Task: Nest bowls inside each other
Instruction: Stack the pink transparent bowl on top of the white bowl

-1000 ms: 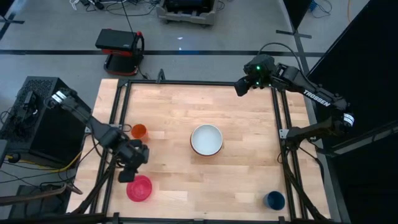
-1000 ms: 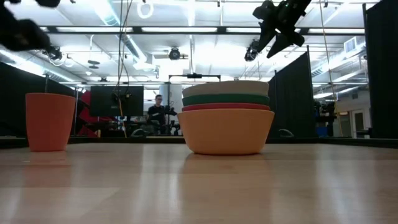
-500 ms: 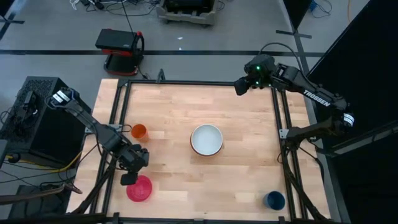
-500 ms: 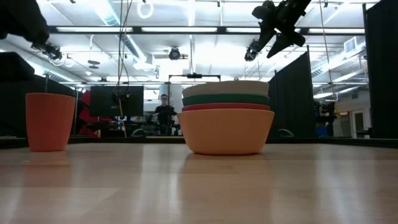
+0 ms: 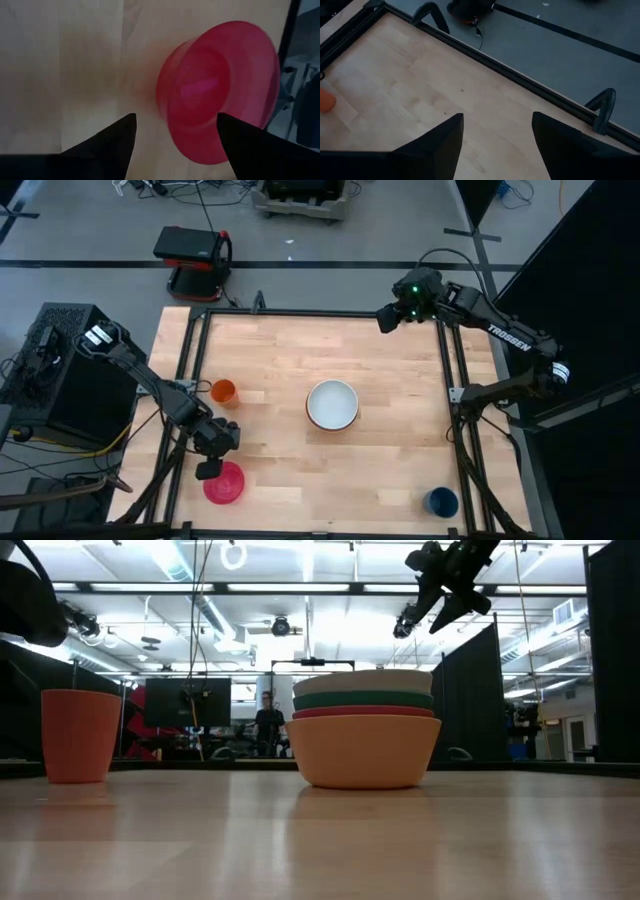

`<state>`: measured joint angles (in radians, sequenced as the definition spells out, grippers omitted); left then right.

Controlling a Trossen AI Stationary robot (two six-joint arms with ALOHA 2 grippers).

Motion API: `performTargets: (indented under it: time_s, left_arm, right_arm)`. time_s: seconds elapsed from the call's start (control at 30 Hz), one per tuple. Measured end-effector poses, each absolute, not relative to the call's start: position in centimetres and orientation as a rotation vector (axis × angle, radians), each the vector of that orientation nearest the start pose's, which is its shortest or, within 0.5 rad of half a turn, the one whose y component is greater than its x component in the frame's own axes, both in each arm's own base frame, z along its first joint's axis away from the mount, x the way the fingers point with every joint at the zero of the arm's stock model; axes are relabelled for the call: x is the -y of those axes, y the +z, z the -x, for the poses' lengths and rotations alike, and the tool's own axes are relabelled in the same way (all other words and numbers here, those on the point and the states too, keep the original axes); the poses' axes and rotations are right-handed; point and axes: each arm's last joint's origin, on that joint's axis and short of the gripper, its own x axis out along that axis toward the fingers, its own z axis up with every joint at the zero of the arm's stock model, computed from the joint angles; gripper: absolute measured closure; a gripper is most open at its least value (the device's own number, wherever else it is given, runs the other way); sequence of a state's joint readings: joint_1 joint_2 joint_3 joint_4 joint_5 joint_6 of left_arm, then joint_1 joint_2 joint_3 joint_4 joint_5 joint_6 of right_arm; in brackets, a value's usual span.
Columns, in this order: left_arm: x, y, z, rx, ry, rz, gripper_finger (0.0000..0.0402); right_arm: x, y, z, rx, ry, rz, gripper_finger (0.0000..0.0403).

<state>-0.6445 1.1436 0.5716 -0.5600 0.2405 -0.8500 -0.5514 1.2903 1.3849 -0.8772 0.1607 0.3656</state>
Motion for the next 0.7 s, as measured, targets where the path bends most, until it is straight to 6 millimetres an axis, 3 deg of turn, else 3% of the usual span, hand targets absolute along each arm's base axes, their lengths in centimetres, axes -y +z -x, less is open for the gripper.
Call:
performTargets:
  time_s: [0.13, 0.7]
  left_arm:
    - [12.0, 16.9, -14.9, -1.407, -0.214, 0.482, 0.0173]
    - [12.9, 14.9, -16.2, -1.451, -0.164, 0.526, 0.0397]
  right_arm:
    - [13.7, 37.2, -21.3, -0.654, -0.821, -0.485, 0.0179]
    - [13.7, 37.2, -21.3, -0.653, -0.835, -0.477, 0.018]
